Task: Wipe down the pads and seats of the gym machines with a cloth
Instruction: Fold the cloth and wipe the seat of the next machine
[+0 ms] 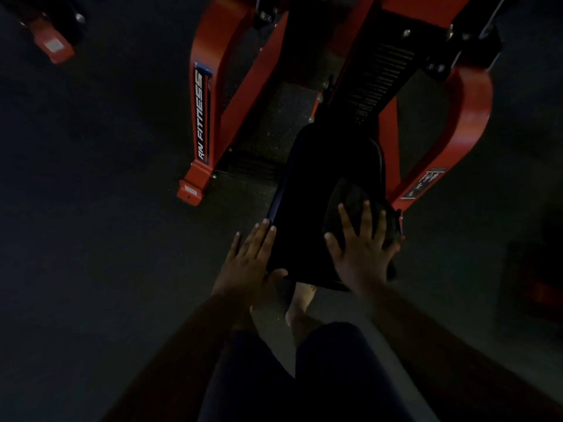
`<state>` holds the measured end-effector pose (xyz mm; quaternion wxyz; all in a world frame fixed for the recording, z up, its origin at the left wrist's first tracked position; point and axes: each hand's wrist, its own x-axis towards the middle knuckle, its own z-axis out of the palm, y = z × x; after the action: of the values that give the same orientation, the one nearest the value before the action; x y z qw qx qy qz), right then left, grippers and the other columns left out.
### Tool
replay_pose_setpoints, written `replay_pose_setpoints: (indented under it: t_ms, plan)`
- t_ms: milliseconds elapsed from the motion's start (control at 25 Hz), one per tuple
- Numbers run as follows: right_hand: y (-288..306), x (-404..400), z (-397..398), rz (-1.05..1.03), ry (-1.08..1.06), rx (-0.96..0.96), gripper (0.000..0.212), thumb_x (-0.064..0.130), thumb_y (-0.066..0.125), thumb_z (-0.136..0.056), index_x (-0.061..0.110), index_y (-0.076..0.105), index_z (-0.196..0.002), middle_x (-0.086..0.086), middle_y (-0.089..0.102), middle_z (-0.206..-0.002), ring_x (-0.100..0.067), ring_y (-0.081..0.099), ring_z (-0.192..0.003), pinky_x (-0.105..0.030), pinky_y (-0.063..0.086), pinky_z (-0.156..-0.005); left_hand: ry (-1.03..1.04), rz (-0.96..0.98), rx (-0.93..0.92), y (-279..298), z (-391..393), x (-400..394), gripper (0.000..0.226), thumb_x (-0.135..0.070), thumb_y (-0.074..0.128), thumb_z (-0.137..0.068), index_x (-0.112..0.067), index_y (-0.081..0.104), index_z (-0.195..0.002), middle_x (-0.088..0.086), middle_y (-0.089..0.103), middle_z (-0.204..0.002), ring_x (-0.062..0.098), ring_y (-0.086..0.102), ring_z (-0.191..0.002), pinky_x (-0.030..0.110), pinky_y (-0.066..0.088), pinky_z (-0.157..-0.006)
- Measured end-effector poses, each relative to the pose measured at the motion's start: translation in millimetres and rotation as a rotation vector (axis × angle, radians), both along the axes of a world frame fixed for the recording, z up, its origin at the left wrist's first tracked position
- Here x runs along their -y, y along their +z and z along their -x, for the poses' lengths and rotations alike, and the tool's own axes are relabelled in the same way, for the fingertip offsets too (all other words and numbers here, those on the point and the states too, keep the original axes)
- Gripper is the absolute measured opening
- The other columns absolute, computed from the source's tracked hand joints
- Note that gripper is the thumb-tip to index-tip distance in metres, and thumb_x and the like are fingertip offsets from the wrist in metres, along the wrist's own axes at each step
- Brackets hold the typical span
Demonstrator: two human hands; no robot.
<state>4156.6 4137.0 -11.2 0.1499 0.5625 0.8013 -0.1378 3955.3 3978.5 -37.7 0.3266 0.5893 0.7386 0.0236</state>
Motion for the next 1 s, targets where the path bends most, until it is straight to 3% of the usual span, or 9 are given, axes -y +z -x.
replay_pose_setpoints:
  t_ms: [160,280,360,520,600,640,840,1000]
  plan:
    - [2.7,51.0,55.1,0.059,0.07,-0.012,0.067,0.072,0.019,-0.097,0.049,-0.002,-0.157,-0.004,-0.009,-0.169,-0.04,-0.015,-0.153,-0.077,-0.001,-0.109,-0.098,-0.09,0.074,-4.0,34.5,-0.4,0.072,-0.053,0.025,-0.1,-0.022,0.003,-0.16,-0.003,-0.004,-0.168,0.01,-0.008,-0.155,0.053,0.013,-0.125]
    - [4.5,54.0,49.1,0.017,0.131,-0.073,0.068,0.074,0.025,-0.097,0.048,0.007,-0.158,-0.002,0.0,-0.17,-0.037,-0.004,-0.155,-0.077,0.006,-0.112,-0.069,-0.135,0.103,-3.0,52.5,-30.2,0.067,-0.044,0.027,-0.101,-0.015,0.019,-0.16,0.002,0.012,-0.168,0.016,0.007,-0.156,0.051,0.016,-0.125]
    - [5.0,76.4,12.0,-0.015,0.096,-0.039,0.073,0.079,0.03,-0.093,0.05,0.011,-0.157,0.002,0.005,-0.17,-0.033,0.001,-0.156,-0.076,0.013,-0.111,-0.164,-0.198,0.073,-0.1,53.7,-59.1,0.066,-0.044,0.029,-0.101,-0.012,0.025,-0.159,0.007,0.019,-0.167,0.021,0.015,-0.155,0.05,0.018,-0.124]
    - [4.3,79.3,-39.2,0.111,-0.491,-0.196,0.08,0.075,0.05,-0.085,0.055,0.013,-0.154,-0.001,0.004,-0.169,-0.035,0.008,-0.153,-0.068,0.035,-0.107,-0.513,-0.2,-0.055,7.5,35.5,-118.8,0.07,-0.049,0.033,-0.101,-0.012,0.023,-0.159,0.009,0.015,-0.168,0.024,0.012,-0.156,0.048,0.011,-0.123]
    - [1.4,60.7,-33.2,0.137,-0.762,-0.395,0.078,0.07,0.054,-0.088,0.053,0.016,-0.154,-0.008,0.012,-0.166,-0.039,0.02,-0.148,-0.062,0.041,-0.105,-0.651,-0.171,-0.156,1.8,27.8,-132.3,0.071,-0.051,0.029,-0.103,-0.013,0.016,-0.161,0.007,0.009,-0.169,0.024,0.006,-0.156,0.052,0.008,-0.124]
    - [2.1,59.2,-24.7,0.098,-0.832,-0.402,0.077,0.068,0.053,-0.09,0.051,0.017,-0.155,-0.011,0.015,-0.164,-0.041,0.023,-0.145,-0.061,0.041,-0.105,-0.691,-0.171,-0.18,-0.2,25.9,-134.7,0.07,-0.052,0.026,-0.103,-0.013,0.017,-0.161,0.008,0.01,-0.169,0.024,0.008,-0.156,0.054,0.01,-0.124]
    - [2.3,84.5,11.1,0.038,-0.923,-0.271,0.074,0.074,0.041,-0.092,0.051,0.013,-0.156,-0.007,0.003,-0.168,-0.044,0.007,-0.15,-0.072,0.028,-0.108,-0.777,-0.165,-0.237,3.3,34.0,-141.7,0.077,-0.059,0.025,-0.098,-0.011,0.027,-0.158,0.012,0.023,-0.166,0.028,0.022,-0.153,0.057,0.022,-0.121]
    - [5.8,61.9,-9.2,0.117,-0.823,-0.246,0.079,0.081,0.039,-0.087,0.057,0.003,-0.153,-0.009,0.011,-0.167,-0.043,0.012,-0.15,-0.077,0.011,-0.11,-0.9,-0.1,-0.238,10.2,38.0,-161.6,0.088,-0.07,0.019,-0.093,-0.015,0.014,-0.161,0.01,0.008,-0.169,0.027,0.009,-0.156,0.055,0.011,-0.123]
